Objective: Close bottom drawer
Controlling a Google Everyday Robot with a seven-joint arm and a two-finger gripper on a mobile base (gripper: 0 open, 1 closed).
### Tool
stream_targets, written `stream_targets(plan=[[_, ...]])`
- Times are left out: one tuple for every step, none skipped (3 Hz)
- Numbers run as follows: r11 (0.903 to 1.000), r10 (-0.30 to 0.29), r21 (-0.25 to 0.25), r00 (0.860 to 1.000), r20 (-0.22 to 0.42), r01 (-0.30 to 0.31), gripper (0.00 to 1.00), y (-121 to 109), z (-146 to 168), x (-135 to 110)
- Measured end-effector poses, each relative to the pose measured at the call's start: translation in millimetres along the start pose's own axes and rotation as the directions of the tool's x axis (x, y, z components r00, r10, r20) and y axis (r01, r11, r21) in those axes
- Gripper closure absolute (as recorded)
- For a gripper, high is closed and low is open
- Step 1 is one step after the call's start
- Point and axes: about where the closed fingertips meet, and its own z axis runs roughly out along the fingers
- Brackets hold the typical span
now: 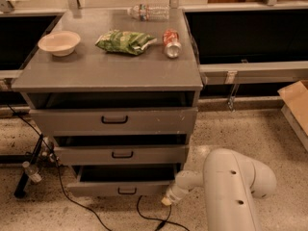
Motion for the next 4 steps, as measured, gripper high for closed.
stream_targets(plan=[[1.0000, -0.008, 0.001, 1.000, 0.001, 0.008, 1.00, -9, 3, -12], [1.0000, -0.008, 0.001, 1.000, 0.001, 0.008, 1.00, -9, 3, -12], [0.9998, 0.006, -0.017, 1.000, 0.021, -0.006, 1.00, -11, 6, -11], [0.9999, -0.014, 0.003, 0.999, 0.045, 0.014, 1.00, -17, 5, -31]])
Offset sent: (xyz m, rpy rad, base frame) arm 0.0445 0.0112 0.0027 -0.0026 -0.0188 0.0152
